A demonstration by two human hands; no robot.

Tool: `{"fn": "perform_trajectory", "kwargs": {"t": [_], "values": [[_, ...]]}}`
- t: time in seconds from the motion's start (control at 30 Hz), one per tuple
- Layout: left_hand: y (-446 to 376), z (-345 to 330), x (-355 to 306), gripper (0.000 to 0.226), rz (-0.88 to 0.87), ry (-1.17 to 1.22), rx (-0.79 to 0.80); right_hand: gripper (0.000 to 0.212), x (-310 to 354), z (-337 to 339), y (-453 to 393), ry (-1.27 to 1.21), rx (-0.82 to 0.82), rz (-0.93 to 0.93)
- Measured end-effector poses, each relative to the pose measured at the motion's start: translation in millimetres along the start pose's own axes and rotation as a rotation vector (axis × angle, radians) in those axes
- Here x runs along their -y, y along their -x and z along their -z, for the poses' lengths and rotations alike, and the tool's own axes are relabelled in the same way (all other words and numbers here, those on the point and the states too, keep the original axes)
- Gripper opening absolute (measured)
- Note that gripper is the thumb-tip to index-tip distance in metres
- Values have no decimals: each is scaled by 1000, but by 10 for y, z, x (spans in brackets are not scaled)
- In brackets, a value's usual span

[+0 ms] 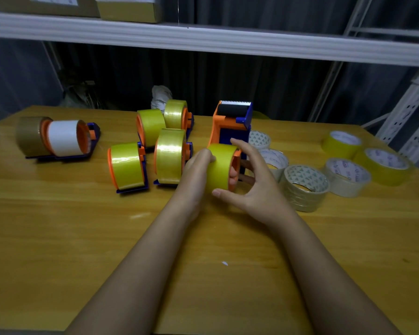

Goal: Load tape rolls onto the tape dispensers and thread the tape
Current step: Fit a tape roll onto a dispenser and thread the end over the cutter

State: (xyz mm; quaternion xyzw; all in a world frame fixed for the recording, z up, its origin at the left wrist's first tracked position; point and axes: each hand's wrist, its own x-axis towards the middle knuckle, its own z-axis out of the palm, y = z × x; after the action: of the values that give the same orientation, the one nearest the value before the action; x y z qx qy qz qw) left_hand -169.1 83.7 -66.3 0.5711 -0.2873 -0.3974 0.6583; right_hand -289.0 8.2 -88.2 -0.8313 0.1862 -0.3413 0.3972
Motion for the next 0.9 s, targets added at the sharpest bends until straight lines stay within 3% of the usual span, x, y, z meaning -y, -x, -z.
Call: {"fn": "perform_trajectory", "kwargs": {"t": [0.13,0.23,0.4,0.57,0.8,0.9], "values": [[48,-8,-30,38,-5,3,28,83,10,-2,4,-16,-1,-57],[57,-13,-28,51,-95,-63,42,80,-3,-16,-6,-111,-45,-145],[78,-25,1,28,-163,-60,80,84,-10,1,-26,-211,-44,-215],[37,0,-8,39,-145,-16,69,85,0,-8,-15,-196,85,-114],[42,23,3,41,-155,-84,53,79,-52,-19,-32,-143,18,-172],[121,-20,-48,61,-185,-98,47,75,-81,-29,-42,-165,-27,-216]]}}
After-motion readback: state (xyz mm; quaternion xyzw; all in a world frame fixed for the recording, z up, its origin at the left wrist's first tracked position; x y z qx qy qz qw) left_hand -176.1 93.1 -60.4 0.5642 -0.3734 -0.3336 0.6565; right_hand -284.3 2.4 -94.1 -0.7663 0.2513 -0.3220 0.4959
